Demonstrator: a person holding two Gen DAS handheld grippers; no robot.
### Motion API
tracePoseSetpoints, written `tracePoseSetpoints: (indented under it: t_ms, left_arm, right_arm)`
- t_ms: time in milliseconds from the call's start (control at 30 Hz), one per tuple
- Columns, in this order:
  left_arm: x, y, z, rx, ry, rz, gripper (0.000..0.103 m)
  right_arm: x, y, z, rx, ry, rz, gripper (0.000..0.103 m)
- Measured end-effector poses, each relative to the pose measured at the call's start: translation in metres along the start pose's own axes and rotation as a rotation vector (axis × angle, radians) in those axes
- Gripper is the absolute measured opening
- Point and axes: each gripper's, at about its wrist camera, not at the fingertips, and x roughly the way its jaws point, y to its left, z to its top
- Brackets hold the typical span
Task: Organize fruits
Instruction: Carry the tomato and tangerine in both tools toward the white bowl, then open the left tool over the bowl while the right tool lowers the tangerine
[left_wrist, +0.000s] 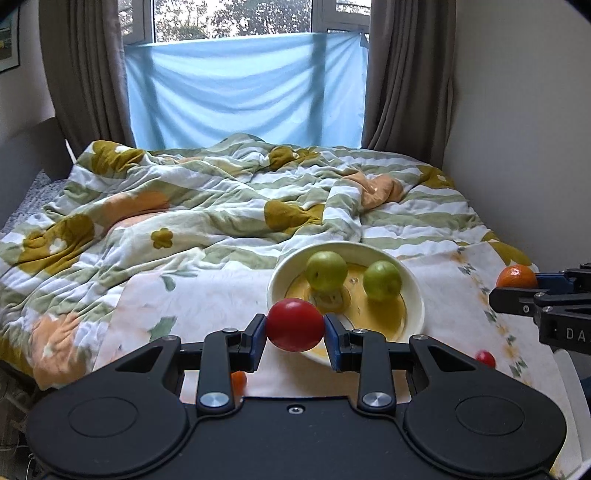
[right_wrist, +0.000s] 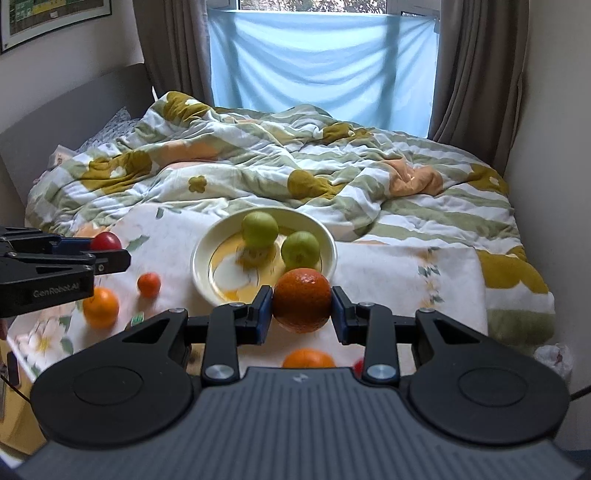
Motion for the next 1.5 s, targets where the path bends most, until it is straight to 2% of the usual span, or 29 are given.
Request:
tracePoseSetpoints:
  t_ms: [200,467,800,900,1033,1100,1133,1167,1233,1333,1500]
  left_arm:
    - [0.046,0.014,0.023,0.015,0.041,-0.036,0.037]
    - [0.103,0.020,0.037,0.055,0.113,-0.101,0.037]
    - [0.162,0.007,0.038,0.132,0.233,-0.188,0.037]
    - [0.171,0.002,0.034,0.166,0.261,-0.186,0.037]
    - [0.177,0.000,0.032,0.173,0.294,-0.221,0.038]
    - [0.174,-0.001,0.032,0.180,0.282,-0.221,0.062]
    - [0.171,-0.001,0.033,0.184,0.269,-0.223,0.086]
    - [0.166,0.000,0.034,0.188,0.244,-0.222,0.096]
    - [0.158,0.002,0.037,0.192,0.217,-0.223,0.097]
    - [0.149,0.005,0.041,0.170,0.223,-0.226,0.097]
    - [0.126,0.013,0.041,0.157,0.196,-0.179,0.097]
  right_arm:
    - [0.044,0.000,0.024,0.021,0.037,-0.008,0.048]
    - [0.090,0.000,0.036,0.081,0.096,-0.026,0.048]
    - [0.124,-0.004,0.038,0.141,0.153,-0.077,0.049]
    - [0.130,-0.006,0.037,0.156,0.169,-0.094,0.048]
    - [0.133,-0.012,0.035,0.189,0.183,-0.117,0.048]
    - [0.133,-0.014,0.034,0.201,0.185,-0.125,0.049]
    - [0.133,-0.016,0.034,0.205,0.187,-0.128,0.049]
    - [0.132,-0.017,0.035,0.212,0.187,-0.131,0.049]
    - [0.129,-0.020,0.036,0.222,0.183,-0.139,0.049]
    - [0.123,-0.026,0.040,0.236,0.165,-0.151,0.049]
    - [0.117,-0.029,0.044,0.257,0.158,-0.146,0.049]
